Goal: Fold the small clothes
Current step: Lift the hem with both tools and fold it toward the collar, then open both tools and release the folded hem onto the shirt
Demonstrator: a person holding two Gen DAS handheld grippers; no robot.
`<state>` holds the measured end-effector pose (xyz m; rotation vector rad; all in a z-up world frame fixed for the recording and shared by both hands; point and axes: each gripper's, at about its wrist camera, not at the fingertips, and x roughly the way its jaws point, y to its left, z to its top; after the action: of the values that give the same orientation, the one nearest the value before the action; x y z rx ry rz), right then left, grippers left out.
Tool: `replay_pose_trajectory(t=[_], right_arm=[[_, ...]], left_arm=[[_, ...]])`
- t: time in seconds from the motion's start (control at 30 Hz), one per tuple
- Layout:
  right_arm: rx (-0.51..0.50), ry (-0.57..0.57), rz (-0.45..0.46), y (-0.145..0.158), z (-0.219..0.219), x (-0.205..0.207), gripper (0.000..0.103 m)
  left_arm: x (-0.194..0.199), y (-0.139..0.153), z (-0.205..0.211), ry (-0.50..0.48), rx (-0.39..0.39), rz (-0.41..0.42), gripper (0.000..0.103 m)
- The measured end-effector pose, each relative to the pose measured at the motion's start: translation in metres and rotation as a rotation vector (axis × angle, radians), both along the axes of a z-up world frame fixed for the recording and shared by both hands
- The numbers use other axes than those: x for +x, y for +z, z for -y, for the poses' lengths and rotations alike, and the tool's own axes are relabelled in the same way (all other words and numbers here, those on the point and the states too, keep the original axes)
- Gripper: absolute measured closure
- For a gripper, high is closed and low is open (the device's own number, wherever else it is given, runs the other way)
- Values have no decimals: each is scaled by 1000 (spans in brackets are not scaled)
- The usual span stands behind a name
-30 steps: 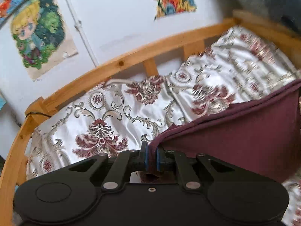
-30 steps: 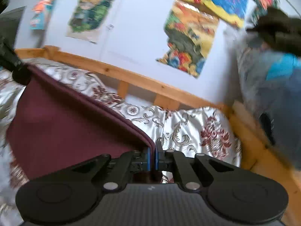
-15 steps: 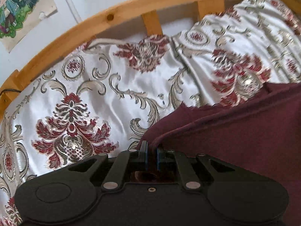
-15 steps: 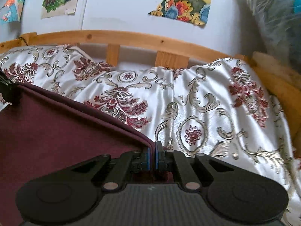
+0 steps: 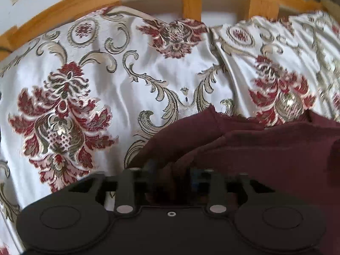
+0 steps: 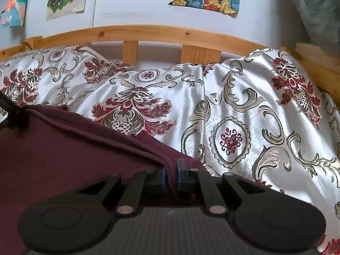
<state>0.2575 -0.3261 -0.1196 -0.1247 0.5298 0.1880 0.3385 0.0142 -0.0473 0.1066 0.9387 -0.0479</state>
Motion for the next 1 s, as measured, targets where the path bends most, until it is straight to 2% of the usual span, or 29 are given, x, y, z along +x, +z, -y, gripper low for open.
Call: replay_pose_trajectory(t=[0.03,0.07,0.13,0.23,0.3,0.37,0.47,0.5,0.57,0.6,0.7,0.83,0.9,1.0], right_arm=[[1,0,-3,0,0,0,81],[0,-6,-4,0,0,-1,66],[11,-17,-7,0,2,-2,44],[63,-21,-28,2,8,-4,33],[77,-32,-23,8,10,-7,22],[81,-39,-7,14,11,-16,11],[93,-54,-2,20,12,-35,10],[97,-60,-7,20,12,-44,10],[105,-71,-10,19,12,-60,10],[106,-74,-11,18,11,-67,10],[100,-73,-22,15,6,-80,11],[53,-131,-34,11,-4,-86,11],[13,-187,-49,7,-7,-88,11],[-13,-237,-102,-5,-6,-88,11]], left_arm=[[-4,3,-5,4,-14,14,39],[-10,5,-10,12,-27,29,34],[-21,9,-21,20,-64,55,25],[-39,12,-36,20,-111,73,19],[-53,12,-44,9,-138,77,18],[-65,9,-46,-20,-157,62,23],[-76,-1,-43,-64,-160,3,50],[-76,-6,-40,-70,-141,-25,65],[-78,-14,-39,-63,-110,-49,80],[-79,-16,-39,-55,-114,-46,98],[-87,-12,-46,3,-143,8,98],[-97,-6,-50,54,-124,60,98],[-98,-7,-52,60,-126,63,98],[-98,-14,-48,48,-88,54,98]])
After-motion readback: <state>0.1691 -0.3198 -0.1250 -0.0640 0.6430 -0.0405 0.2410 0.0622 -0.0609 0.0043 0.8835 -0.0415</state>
